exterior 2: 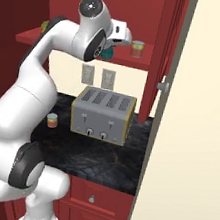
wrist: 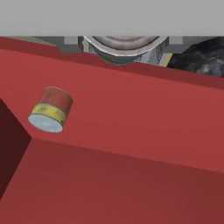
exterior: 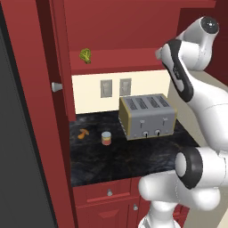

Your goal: Pick the cans from the counter and place them in their designated side in the cabinet.

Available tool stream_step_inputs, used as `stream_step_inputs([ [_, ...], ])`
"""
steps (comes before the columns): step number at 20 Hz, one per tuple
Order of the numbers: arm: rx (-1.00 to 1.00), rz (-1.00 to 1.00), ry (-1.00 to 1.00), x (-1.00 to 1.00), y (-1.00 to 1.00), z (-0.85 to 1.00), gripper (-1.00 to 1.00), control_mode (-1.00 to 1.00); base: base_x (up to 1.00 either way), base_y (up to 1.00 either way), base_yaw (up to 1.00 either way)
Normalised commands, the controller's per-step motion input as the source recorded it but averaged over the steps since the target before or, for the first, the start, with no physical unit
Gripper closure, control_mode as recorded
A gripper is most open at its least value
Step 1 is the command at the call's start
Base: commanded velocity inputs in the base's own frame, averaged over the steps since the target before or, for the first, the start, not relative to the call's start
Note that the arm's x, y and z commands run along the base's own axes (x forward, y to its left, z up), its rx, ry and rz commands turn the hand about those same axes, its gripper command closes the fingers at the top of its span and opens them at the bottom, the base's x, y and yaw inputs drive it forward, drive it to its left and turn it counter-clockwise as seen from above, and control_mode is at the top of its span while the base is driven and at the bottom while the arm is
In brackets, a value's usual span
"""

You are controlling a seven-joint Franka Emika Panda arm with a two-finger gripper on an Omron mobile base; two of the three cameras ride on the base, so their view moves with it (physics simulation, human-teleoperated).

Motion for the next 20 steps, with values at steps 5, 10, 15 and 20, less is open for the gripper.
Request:
stream_step_inputs([
  [5, 0.0, 0.0, 0.01, 0.36, -0.05, 0.0, 1.0, -1.0, 0.0, 0.0, 0.0],
  [10, 0.0, 0.0, 0.0, 0.35, -0.09, 0.0, 1.0, -1.0, 0.0, 0.0, 0.0],
  [15, 0.0, 0.0, 0.0, 0.32, -0.08, 0.0, 1.0, -1.0, 0.0, 0.0, 0.0],
  [20, 0.0, 0.0, 0.02, 0.32, -0.05, 0.0, 1.0, -1.0, 0.0, 0.0, 0.0],
])
